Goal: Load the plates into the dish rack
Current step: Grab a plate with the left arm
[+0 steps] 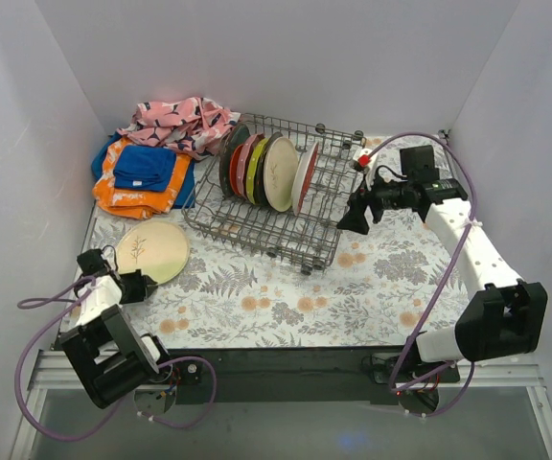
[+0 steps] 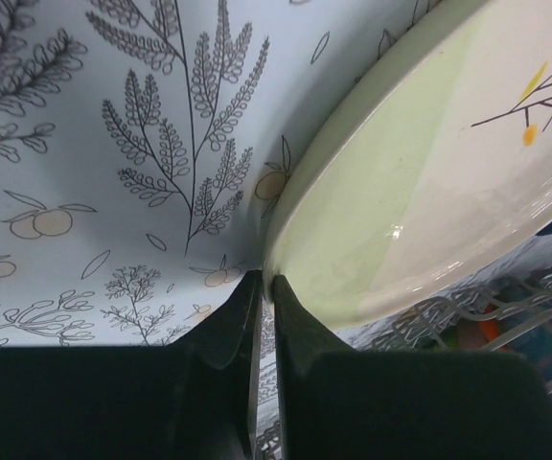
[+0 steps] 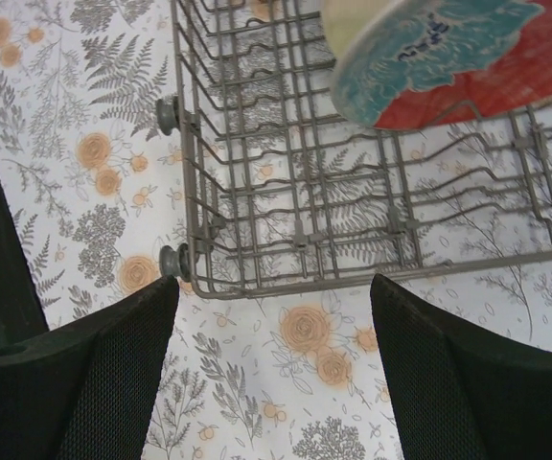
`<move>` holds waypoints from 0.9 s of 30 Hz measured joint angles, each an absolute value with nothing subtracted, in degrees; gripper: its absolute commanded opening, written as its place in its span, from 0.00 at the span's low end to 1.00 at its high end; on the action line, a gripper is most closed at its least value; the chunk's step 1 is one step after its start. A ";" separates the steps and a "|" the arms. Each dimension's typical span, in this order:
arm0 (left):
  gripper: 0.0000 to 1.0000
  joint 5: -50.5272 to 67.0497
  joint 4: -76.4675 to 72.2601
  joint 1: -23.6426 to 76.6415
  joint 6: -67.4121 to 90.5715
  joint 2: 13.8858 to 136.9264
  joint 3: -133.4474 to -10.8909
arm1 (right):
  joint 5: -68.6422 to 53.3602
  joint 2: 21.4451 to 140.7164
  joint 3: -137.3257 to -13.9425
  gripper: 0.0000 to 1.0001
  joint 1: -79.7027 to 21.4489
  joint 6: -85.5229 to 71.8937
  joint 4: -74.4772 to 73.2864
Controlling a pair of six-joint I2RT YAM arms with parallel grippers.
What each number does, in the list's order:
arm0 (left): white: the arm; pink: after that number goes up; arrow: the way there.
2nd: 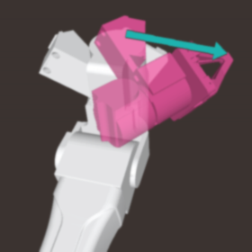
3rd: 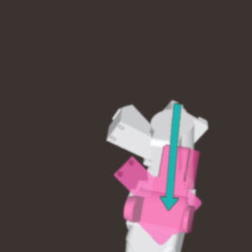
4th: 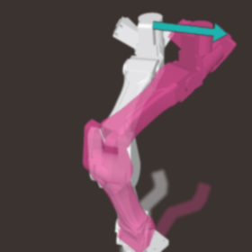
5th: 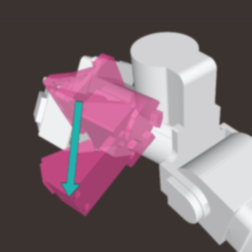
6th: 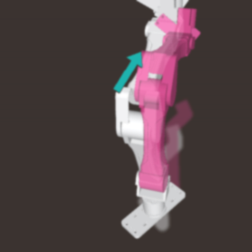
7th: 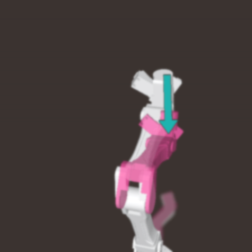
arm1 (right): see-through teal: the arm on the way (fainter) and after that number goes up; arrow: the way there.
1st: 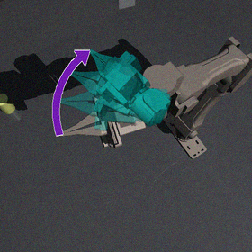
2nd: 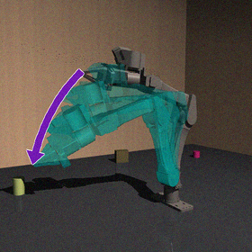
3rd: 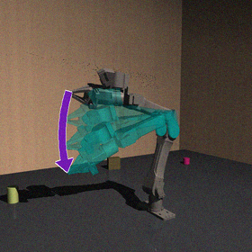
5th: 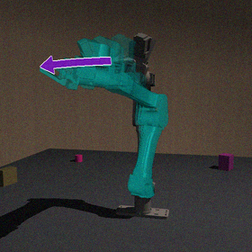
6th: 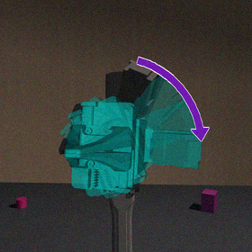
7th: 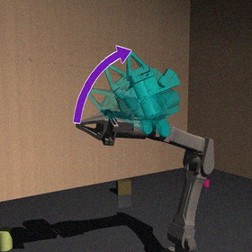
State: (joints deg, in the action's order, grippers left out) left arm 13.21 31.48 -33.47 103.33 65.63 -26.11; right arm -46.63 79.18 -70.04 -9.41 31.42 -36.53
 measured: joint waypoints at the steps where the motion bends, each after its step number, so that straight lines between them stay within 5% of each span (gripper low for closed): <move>1: 0.00 13.56 32.12 -33.17 102.87 65.80 -26.33 | -46.46 79.15 -70.26 0.86 -10.81 31.55 -36.60; 27: 0.00 9.45 52.73 -19.35 98.17 70.72 -34.02 | -40.53 87.05 -79.42 0.87 -44.53 35.42 -37.52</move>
